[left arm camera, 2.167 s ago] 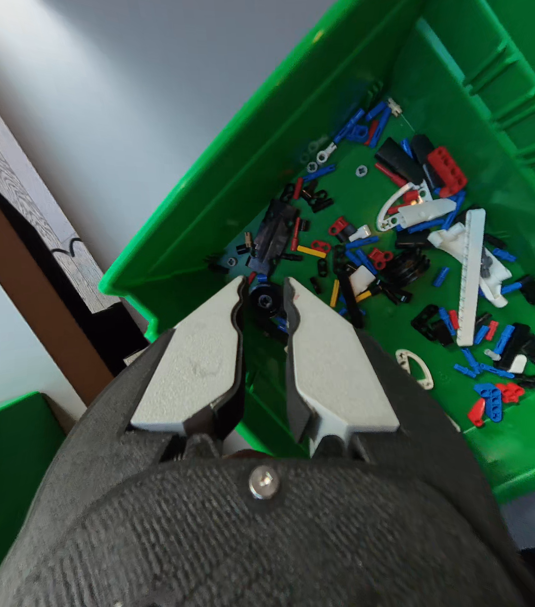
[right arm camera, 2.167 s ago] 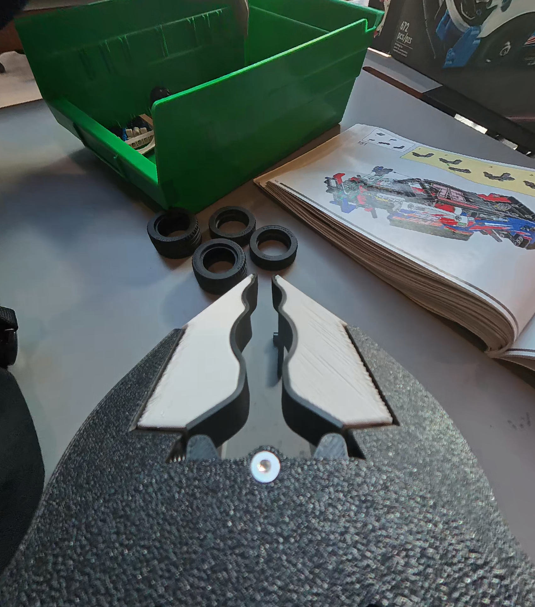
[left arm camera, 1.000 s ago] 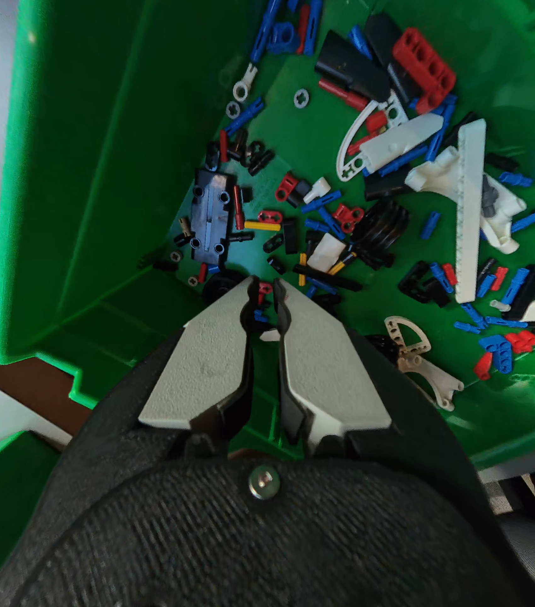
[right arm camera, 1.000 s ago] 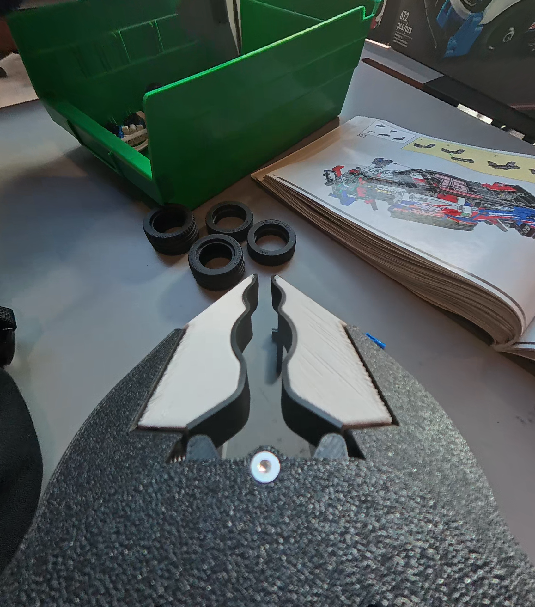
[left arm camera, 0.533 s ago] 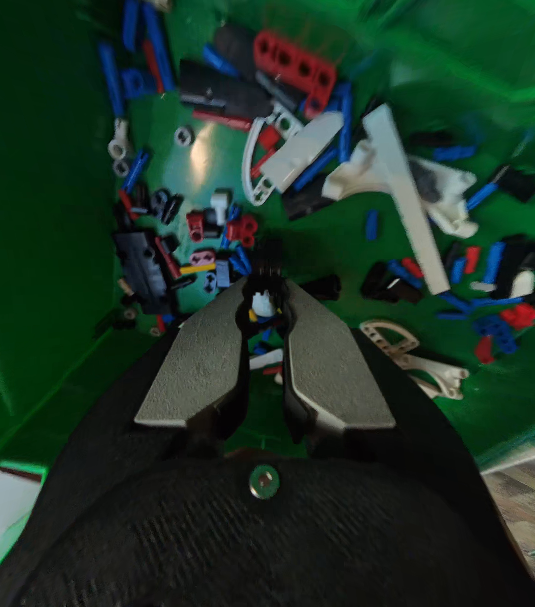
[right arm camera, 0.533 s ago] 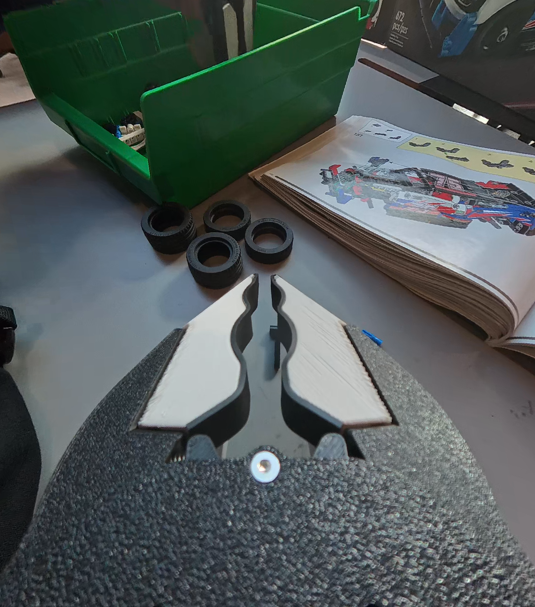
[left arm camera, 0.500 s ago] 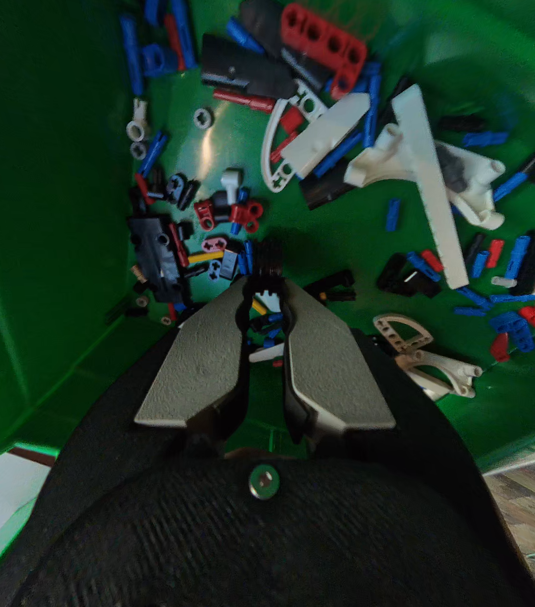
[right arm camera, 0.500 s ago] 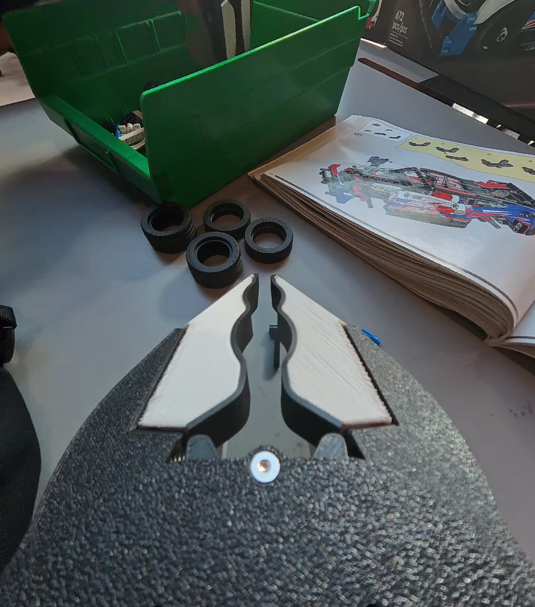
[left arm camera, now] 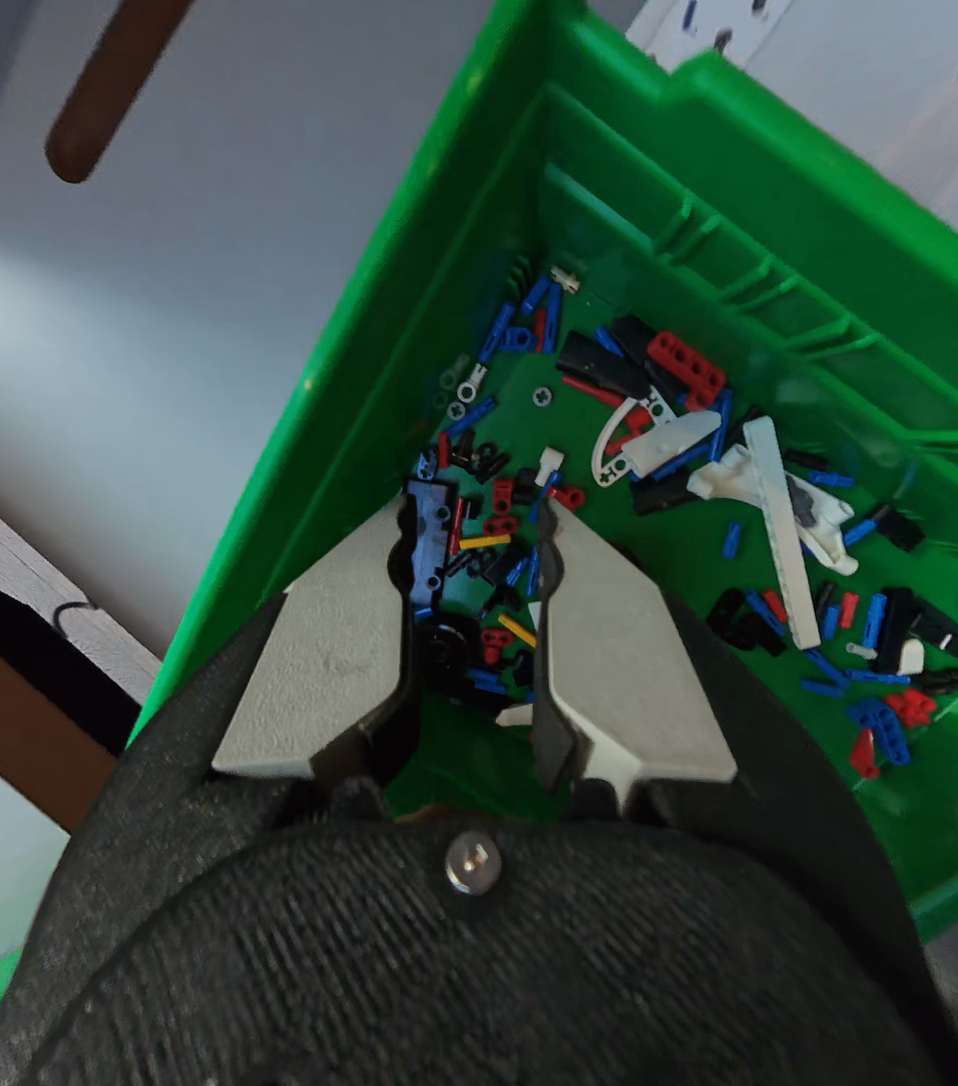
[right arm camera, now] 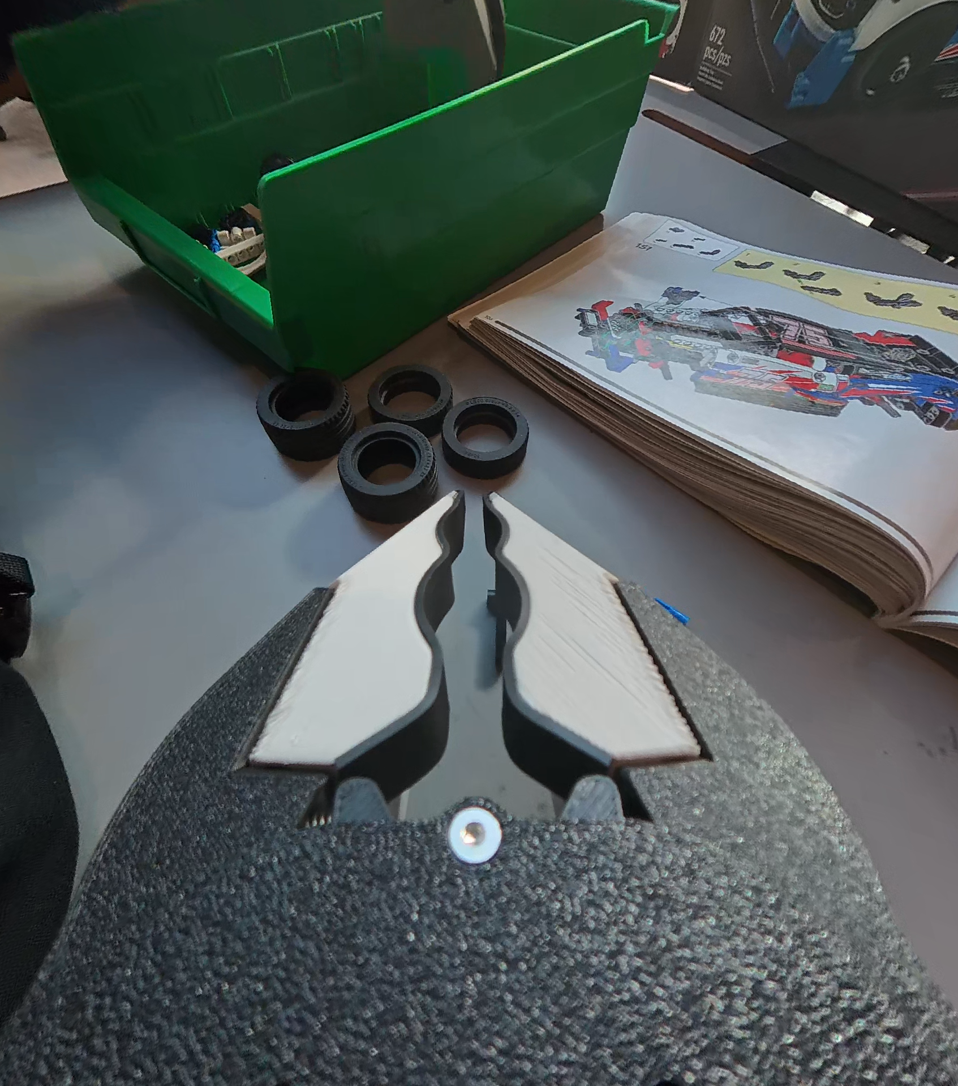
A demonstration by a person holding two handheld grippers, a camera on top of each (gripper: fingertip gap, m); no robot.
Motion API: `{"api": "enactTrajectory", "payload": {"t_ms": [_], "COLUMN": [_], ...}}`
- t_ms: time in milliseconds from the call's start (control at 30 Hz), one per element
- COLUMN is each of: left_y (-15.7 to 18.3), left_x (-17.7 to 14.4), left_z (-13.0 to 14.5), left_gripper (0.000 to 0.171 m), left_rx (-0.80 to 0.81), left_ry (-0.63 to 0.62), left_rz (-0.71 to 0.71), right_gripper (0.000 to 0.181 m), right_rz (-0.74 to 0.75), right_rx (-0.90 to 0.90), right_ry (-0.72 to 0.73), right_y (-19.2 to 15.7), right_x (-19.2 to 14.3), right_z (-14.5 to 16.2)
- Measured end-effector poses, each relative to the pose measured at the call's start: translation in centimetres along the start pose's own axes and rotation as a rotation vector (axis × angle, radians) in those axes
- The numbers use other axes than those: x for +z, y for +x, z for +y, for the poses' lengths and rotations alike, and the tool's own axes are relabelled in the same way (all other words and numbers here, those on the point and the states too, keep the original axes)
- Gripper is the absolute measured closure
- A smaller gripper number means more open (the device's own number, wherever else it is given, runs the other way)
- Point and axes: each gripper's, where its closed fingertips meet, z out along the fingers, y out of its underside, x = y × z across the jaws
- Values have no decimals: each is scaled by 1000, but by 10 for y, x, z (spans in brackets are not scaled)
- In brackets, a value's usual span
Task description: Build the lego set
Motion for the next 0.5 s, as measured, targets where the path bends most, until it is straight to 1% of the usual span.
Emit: {"api": "enactTrajectory", "payload": {"t_ms": [67,100,167,200,267,300,333,400,467,500], "left_y": [-8,-12,-14,-13,-8,-9,-11,-8,-13,-16], "left_x": [-5,-7,-10,-11,-10,-9,-9,-6,-2,1], "left_z": [-12,-16,-20,-21,-14,-10,-7,2,10,15], "left_gripper": [130,133,138,137,133,133,135,136,137,132], "left_rx": [-65,-94,-135,-147,-133,-126,-124,-116,-109,-106], "left_ry": [64,84,102,109,76,60,47,-2,-43,-72], "left_rz": [-9,-11,10,21,50,38,21,30,-17,-43], "right_gripper": [176,176,176,176,176,176,176,176,176,176], "right_rz": [-2,-2,-3,-3,-2,-1,1,1,-4,-6], "right_rx": [3,-1,-9,-12,-14,-16,-18,-20,-24,-31], "right_ry": [-3,-4,-11,-14,-19,-22,-26,-33,-41,-45], "right_y": [-1,-1,-3,-3,-3,-3,-3,-4,-6,-8], "right_x": [1,1,2,2,3,3,3,4,7,8], "right_z": [0,0,-1,-1,-2,-3,-3,-4,-7,-9]}}
